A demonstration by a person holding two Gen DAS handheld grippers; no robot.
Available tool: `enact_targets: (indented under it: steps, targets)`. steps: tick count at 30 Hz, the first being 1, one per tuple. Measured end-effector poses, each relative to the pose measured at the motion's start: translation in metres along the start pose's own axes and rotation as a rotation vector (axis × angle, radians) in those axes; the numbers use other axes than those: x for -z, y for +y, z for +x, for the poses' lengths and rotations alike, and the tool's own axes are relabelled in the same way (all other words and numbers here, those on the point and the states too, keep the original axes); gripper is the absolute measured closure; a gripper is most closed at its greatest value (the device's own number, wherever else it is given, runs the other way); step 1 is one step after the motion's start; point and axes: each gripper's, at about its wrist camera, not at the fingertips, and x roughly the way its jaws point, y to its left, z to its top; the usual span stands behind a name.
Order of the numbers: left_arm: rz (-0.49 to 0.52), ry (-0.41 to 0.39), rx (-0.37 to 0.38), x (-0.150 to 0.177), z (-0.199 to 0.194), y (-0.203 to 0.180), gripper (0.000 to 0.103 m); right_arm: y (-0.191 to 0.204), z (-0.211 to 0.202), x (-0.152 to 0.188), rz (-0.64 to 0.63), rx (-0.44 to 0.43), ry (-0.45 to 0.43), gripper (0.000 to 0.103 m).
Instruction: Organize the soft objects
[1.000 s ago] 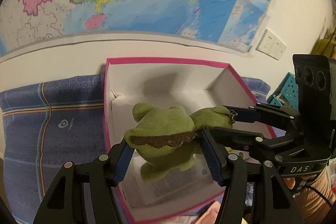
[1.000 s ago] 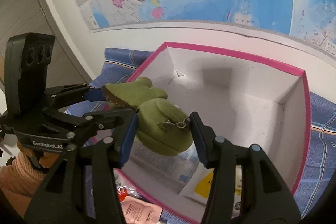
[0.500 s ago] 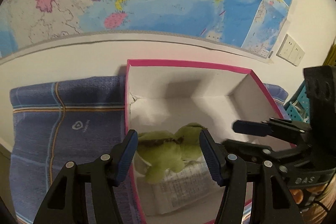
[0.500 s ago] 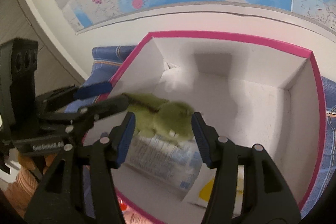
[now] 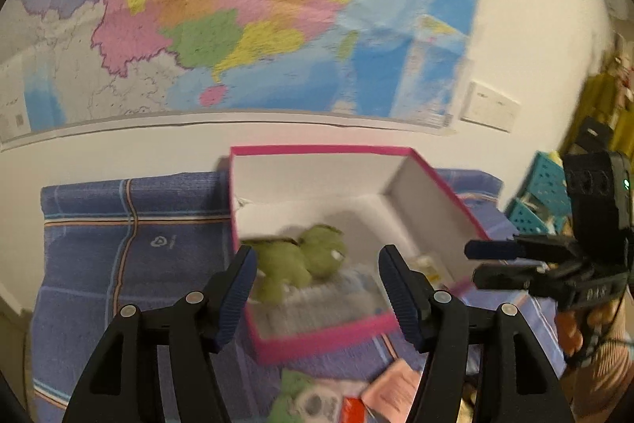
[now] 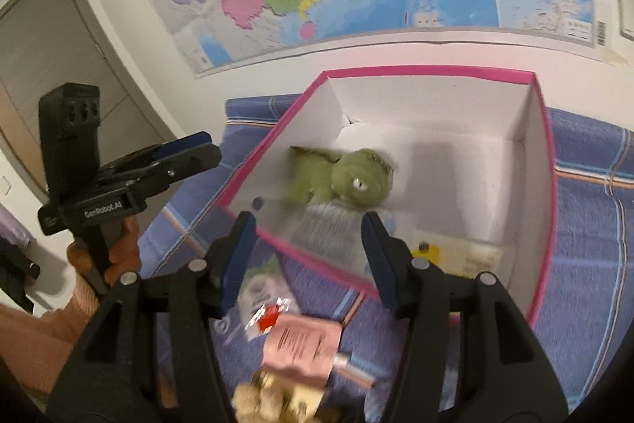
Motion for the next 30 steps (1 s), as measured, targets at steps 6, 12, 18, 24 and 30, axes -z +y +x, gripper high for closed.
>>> enact_targets:
  steps: [6,12,18,24,30]
  targets:
    - [0.04,0.042,0.083,0.034,-0.015,-0.027,0.038,0.005,-0.031,0.039,-0.002,0.007,0.001,0.046]
    - [0.069,0.135,0.148,0.069,-0.005,-0.052,0.038,-0.003,-0.04,0.086,0.054,0.074,0.059,0.046]
    - [0.096,0.205,0.237,0.09,0.011,-0.083,0.038,-0.021,-0.048,0.128,0.157,0.117,0.103,0.046]
    - [0.132,0.275,0.315,0.102,0.026,-0.106,0.038,-0.036,-0.048,0.168,0.248,0.087,0.181,0.046]
    - [0.146,0.326,0.332,0.11,0.037,-0.117,0.038,-0.043,-0.042,0.184,0.294,0.038,0.183,0.06]
